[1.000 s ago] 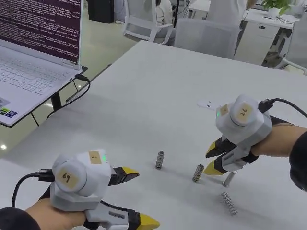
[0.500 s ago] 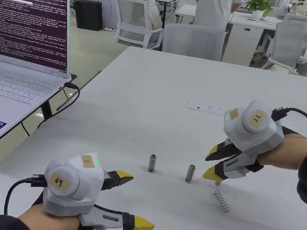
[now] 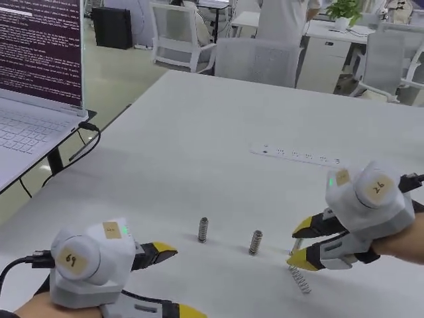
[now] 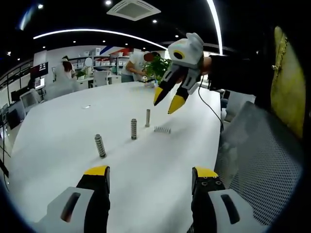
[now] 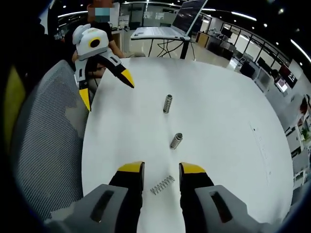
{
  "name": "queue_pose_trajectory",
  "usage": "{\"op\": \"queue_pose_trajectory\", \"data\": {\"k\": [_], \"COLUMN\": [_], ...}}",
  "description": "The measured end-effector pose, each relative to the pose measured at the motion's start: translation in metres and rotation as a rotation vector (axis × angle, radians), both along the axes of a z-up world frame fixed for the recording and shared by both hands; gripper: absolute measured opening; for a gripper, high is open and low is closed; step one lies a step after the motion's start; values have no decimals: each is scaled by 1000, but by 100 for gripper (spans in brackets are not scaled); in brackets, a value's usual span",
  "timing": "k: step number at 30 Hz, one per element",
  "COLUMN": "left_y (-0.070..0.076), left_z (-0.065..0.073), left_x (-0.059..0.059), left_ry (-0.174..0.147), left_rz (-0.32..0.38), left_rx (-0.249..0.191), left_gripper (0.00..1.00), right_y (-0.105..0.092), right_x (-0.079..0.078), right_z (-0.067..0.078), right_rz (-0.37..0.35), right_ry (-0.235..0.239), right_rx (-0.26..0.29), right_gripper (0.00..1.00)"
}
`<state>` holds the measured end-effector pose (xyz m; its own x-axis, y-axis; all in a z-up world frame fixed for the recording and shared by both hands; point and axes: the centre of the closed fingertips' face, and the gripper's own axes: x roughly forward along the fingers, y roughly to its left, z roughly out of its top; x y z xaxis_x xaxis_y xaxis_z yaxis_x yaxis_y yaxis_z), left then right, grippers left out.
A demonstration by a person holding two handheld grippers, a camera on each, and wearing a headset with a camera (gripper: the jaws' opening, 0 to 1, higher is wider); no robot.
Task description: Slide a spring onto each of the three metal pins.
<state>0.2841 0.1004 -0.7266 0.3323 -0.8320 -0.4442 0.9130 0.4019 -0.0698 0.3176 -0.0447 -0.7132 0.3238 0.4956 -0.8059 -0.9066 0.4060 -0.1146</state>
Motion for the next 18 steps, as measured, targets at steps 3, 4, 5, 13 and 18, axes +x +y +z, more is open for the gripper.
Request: {"op": "queue_pose_trajectory", "data": {"k": [3, 4, 5, 13, 18], "left_y": [0, -1, -1, -1, -1], "left_z": [0, 0, 0, 0, -1], "left_x": [-1, -1, -1, -2, -2], "left_ry": [1, 1, 1, 4, 6], "left_rz": [-3, -4, -5, -8, -9], "left_rx": [2, 1, 1, 6, 5], "left_gripper": [64, 64, 64, 64, 63], "right_y": [-5, -6, -7, -21, -27], "right_x": [-5, -7, -7, -14, -14], "right_z": [-4, -6, -6, -23, -33], "right_rz": [-16, -22, -26, -78, -108], "right_ry": [6, 11, 12, 48, 75], "right_rx": [3, 5, 5, 1, -11], "right_gripper": [27, 27, 27, 27, 28]}}
